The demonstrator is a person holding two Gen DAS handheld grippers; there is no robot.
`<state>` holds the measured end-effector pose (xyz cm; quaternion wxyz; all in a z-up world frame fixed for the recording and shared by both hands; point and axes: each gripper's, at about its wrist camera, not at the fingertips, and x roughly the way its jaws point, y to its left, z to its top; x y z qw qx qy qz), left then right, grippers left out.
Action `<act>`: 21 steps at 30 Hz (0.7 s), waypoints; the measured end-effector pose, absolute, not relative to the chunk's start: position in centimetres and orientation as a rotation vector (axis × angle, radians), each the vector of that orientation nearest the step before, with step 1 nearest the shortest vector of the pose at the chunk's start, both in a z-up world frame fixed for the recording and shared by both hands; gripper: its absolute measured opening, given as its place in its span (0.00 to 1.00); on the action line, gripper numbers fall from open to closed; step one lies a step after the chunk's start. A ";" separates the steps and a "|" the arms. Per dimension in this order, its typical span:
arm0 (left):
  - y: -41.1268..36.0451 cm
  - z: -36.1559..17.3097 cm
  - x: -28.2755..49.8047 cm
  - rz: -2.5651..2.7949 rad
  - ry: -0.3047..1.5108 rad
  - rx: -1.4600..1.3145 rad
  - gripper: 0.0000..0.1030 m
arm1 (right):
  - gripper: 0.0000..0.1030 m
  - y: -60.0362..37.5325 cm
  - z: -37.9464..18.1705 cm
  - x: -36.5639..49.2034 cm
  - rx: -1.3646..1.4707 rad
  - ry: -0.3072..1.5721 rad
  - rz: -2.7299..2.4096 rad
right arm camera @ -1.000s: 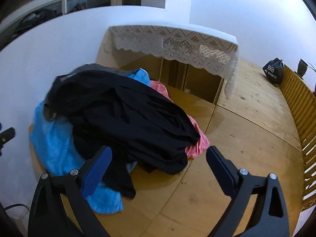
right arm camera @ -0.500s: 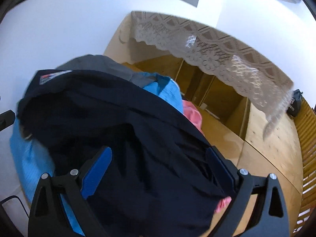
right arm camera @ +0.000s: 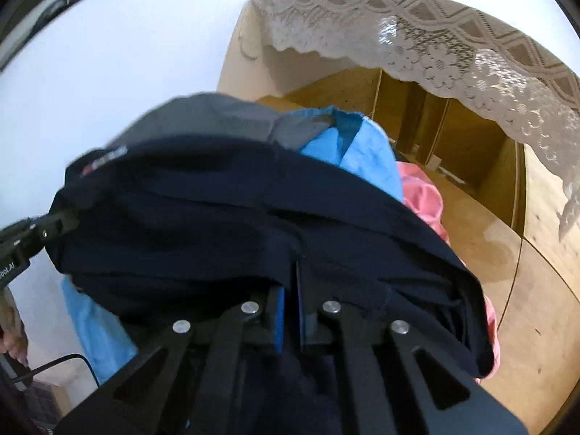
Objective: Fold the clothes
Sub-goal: 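Grasp the navy sweatshirt with both grippers and lift it off the heap, then lower the navy sweatshirt onto the open table with both grippers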
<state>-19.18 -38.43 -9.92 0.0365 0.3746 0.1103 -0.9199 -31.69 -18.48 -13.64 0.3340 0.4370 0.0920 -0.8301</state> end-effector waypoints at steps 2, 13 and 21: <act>-37.3 -7.9 -18.2 -2.876 0.287 1.114 0.07 | 0.03 -16.7 -11.9 -31.2 1.114 0.206 -2.188; -27.2 5.7 -14.6 -3.132 0.065 0.941 0.07 | 0.02 -3.8 0.4 -27.4 0.888 0.055 -2.353; -11.3 17.7 -12.5 -3.426 -0.168 0.759 0.07 | 0.02 14.1 14.0 -20.6 0.575 0.007 -2.631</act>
